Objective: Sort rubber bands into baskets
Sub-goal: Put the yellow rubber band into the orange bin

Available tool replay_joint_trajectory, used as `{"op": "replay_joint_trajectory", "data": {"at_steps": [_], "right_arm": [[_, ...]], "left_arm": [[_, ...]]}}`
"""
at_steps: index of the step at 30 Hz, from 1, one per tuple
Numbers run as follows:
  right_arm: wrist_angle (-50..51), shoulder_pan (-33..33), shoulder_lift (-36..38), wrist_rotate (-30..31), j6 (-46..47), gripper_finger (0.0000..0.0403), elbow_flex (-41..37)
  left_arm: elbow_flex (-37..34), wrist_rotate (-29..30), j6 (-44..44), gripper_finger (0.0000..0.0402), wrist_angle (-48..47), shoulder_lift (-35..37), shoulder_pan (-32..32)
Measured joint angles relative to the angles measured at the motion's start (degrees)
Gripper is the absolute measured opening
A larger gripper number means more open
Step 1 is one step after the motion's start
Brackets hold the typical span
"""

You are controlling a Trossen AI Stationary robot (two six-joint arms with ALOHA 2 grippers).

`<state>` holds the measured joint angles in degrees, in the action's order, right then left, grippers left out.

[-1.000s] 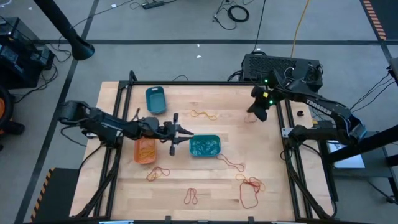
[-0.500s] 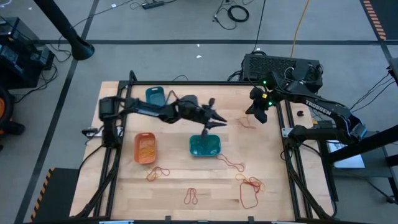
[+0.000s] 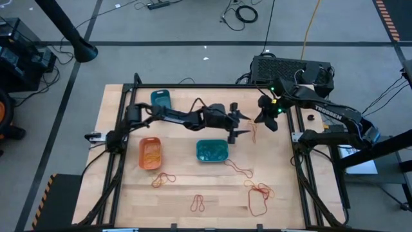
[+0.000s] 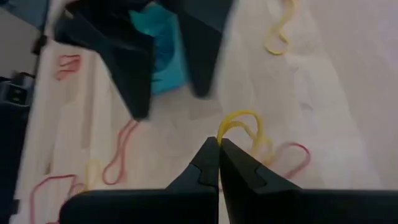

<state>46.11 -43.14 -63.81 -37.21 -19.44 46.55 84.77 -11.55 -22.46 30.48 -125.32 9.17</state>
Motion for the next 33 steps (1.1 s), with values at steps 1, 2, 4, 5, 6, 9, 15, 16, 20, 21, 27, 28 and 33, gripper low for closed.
{"op": "replay_joint_trajectory", "data": {"at_steps": [1, 2, 4, 5, 6, 9, 15, 16, 20, 21, 27, 28, 33], "right_arm": [[0.0, 0.3, 0.0, -0.7, 0.0, 0.0000, 0.0], [0.0, 0.6, 0.0, -1.4, -0.2, 0.0000, 0.0], [0.1, 1.1, 0.0, -2.3, -0.4, 0.0000, 0.0], [0.1, 1.5, 0.0, -2.3, -0.6, 0.0000, 0.0], [0.2, 1.8, 0.0, -2.3, -0.7, 0.0000, 0.0], [0.3, 2.7, 0.0, -2.4, -1.2, 0.0000, 0.0], [-0.5, 3.8, 0.0, -3.7, -1.8, 0.0000, 0.0], [-0.7, 3.9, 0.0, -3.7, -1.9, 0.0000, 0.0], [-0.9, 3.9, 0.0, -3.7, -2.2, 0.0000, 0.0], [-0.9, 3.9, 0.0, -3.7, -2.3, 0.0000, 0.0], [-0.9, 3.9, 0.0, -8.3, -2.9, 0.0000, 0.0], [-0.9, 3.9, 0.0, -8.2, -2.9, 0.0000, 0.0], [-1.0, 3.9, 0.0, -7.7, -2.5, 0.0000, 0.0]], "left_arm": [[0.7, 1.0, -0.5, 0.0260, 0.0, -0.4, 0.0], [1.3, 1.7, -0.6, 0.0266, 0.0, -0.7, 0.0], [2.3, 1.9, -0.6, 0.0270, 0.0, -0.9, 0.1], [2.8, 1.9, -0.6, 0.0271, -0.2, -0.9, 0.2], [3.2, 1.9, -0.6, 0.0271, -0.9, -0.9, 0.2], [4.4, 1.9, -0.6, 0.0272, -3.4, -1.0, 0.0], [5.3, -0.5, -0.9, 0.0272, -7.4, -1.0, 0.1], [5.3, -0.6, -0.9, 0.0272, -7.7, -1.0, 0.1], [5.3, -0.6, -0.8, 0.0272, -7.8, -1.0, 0.1], [5.3, -0.6, -0.8, 0.0271, -8.0, -1.0, 0.0], [5.3, -0.6, -0.8, 0.0235, -9.1, -1.0, 0.1], [5.3, -0.6, -0.8, 0.0226, -9.1, -1.0, 0.1], [5.3, -0.6, -0.5, 0.0176, -8.8, -1.0, 0.1]]}}
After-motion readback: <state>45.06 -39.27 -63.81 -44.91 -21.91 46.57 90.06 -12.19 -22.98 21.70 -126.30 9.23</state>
